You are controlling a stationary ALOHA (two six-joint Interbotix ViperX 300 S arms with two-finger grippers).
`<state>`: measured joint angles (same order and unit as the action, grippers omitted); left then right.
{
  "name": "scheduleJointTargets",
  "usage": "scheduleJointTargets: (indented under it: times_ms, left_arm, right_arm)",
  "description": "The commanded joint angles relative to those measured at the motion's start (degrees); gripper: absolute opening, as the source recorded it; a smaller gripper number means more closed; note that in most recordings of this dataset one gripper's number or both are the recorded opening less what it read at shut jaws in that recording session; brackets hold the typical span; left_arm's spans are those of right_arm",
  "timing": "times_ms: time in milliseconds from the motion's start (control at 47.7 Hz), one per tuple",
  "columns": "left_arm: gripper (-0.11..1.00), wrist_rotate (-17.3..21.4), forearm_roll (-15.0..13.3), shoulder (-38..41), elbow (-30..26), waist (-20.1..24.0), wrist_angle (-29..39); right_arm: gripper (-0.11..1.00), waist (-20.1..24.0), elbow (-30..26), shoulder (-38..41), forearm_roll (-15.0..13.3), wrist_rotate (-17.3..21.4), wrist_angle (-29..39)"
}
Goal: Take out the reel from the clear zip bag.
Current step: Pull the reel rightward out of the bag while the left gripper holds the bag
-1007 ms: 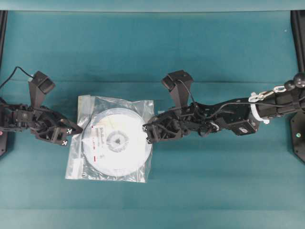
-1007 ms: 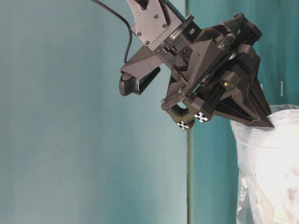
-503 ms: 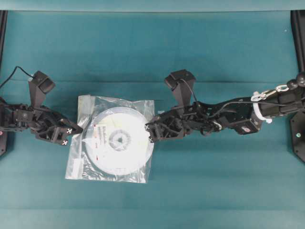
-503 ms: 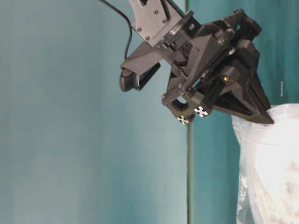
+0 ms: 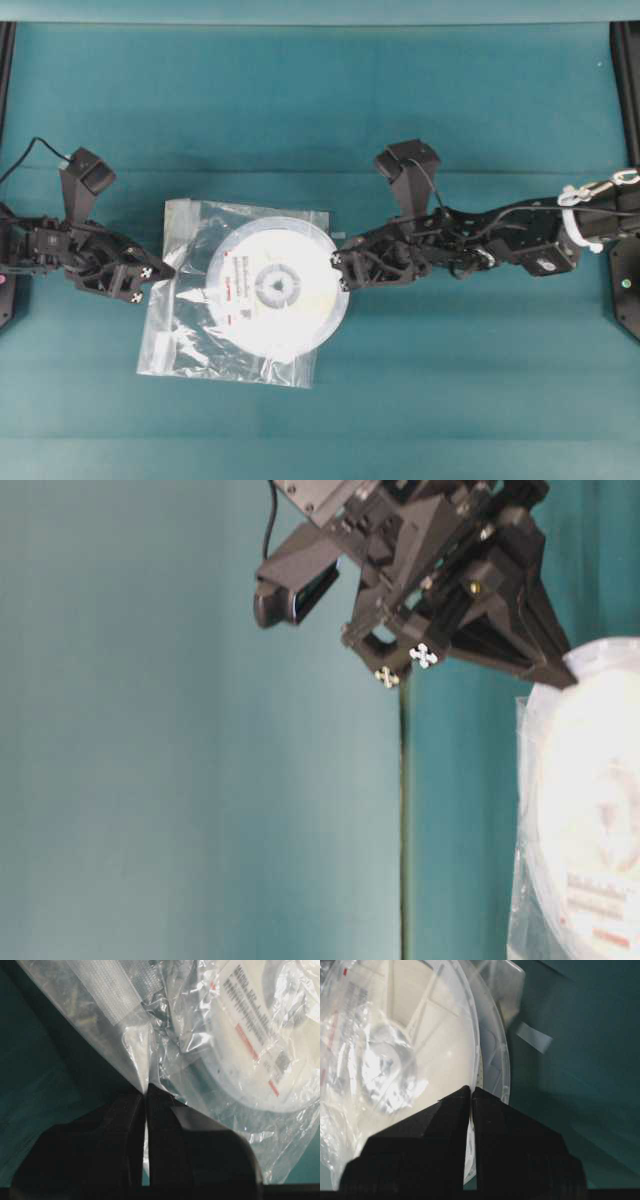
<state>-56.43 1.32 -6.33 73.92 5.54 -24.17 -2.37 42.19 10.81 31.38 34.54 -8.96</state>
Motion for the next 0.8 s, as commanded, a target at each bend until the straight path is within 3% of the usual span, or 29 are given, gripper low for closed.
scheduleJointTargets:
  times_ms: [0, 210, 776]
  left_arm:
    - [0.0, -0.09, -0.09, 0.26, -0.62, 0.97, -0.09]
    - [0.0, -0.35, -0.09, 0.26, -0.62, 1.14, 0.0]
    - [0.0, -1.23, -0.09, 0.18, -0.79, 2.02, -0.09]
  right_arm:
    - [0.03, -0.09, 0.97, -1.58, 0.53, 0.97, -0.97]
    - [0.04, -0.09, 4.48, -3.52, 0.53, 3.16, -2.81]
    - [0.04, -0.35, 8.88, -6.5, 0.53, 3.34, -3.08]
